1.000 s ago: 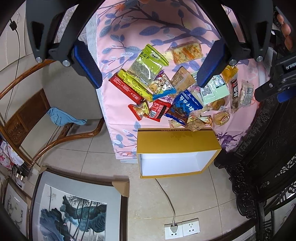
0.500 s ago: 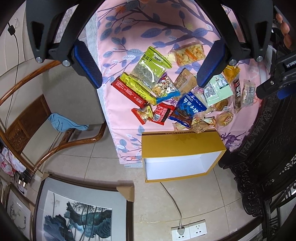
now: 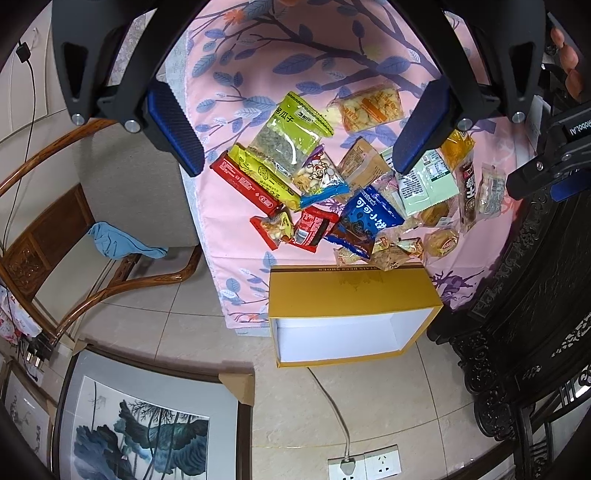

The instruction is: Organize snacks

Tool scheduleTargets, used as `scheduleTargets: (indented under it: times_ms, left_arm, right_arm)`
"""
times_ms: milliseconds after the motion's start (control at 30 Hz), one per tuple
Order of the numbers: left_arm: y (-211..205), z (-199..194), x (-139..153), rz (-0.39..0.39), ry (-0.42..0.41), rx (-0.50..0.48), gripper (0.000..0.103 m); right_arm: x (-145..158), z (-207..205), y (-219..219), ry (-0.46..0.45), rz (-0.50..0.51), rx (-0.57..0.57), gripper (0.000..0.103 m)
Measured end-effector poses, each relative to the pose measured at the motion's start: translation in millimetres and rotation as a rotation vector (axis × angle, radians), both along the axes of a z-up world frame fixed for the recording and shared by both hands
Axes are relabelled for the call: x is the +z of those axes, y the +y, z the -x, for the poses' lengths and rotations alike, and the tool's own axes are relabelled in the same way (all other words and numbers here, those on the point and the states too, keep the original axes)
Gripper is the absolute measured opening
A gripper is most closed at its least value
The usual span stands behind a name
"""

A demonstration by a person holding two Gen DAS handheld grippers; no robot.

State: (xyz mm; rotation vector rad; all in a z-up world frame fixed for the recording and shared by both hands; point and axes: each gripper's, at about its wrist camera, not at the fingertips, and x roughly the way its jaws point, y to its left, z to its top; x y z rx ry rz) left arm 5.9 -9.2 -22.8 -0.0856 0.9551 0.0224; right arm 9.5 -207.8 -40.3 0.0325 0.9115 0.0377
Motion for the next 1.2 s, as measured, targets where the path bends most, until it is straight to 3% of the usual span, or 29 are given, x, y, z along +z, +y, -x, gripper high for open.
scheduleTargets:
  times_ms: [733, 933, 1200]
  left_arm:
    - [-2, -2, -15, 0.003, 0.036, -0.002, 0.101]
    - [-3, -23, -44, -0.024, 0.041, 0.004, 0.101]
    - [21, -49, -80, 0.049, 0.074, 0.032, 0.101]
  right_arm:
    - [-11, -2, 2, 0.035, -0.012, 0.001, 0.102]
    - [-36, -23, -13, 0.050, 0.027, 0.000, 0.102]
    - [-82, -87, -42, 0.149, 0.056, 0.020, 0.102]
